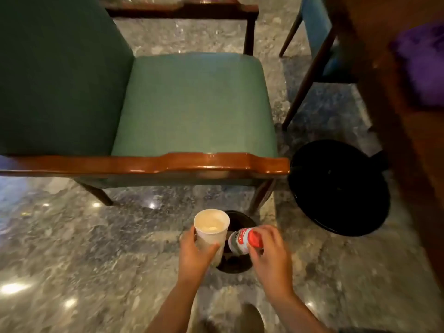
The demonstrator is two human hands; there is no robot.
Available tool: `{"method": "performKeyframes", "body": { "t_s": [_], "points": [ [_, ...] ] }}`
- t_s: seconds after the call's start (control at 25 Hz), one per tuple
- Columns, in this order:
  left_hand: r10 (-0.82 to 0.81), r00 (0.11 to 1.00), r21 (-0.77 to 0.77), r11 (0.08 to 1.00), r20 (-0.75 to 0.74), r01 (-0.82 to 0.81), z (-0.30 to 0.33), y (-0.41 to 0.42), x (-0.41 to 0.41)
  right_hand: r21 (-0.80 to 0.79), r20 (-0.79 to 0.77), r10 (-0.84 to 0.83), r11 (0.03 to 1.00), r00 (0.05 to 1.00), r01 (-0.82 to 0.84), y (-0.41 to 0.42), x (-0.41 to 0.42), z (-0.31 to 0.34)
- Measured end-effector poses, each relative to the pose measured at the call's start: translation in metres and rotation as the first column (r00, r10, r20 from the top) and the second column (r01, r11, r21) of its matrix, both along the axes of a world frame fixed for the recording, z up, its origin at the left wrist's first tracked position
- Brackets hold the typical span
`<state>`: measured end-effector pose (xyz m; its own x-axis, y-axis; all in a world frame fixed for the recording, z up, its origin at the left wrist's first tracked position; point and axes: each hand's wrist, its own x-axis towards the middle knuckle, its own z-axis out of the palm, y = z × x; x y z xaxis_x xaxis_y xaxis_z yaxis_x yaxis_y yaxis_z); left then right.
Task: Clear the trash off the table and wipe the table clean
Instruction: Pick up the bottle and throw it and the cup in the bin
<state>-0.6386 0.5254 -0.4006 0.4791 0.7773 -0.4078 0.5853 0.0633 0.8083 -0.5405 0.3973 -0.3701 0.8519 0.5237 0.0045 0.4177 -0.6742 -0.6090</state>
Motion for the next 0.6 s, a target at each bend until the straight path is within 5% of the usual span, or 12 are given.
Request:
{"method": "performKeyframes", "body": {
  "t_s": [0.36, 0.6],
  "points": [
    [-0.138, 0.981, -0.092, 0.988, -0.133, 0.126, -0.153, -0.011, 0.024, -0.197, 0.0, 0.078, 0.977, 0.997, -0.077, 0.004, 0.012, -0.159],
    [-0.407, 0.851, 0.018, 0.899, -0.333, 0.437, -0.124, -0.006, 0.016, -0.377, 0.075, 0.143, 0.92, 0.987, -0.105, 0.01, 0.017, -0.132]
  ]
}}
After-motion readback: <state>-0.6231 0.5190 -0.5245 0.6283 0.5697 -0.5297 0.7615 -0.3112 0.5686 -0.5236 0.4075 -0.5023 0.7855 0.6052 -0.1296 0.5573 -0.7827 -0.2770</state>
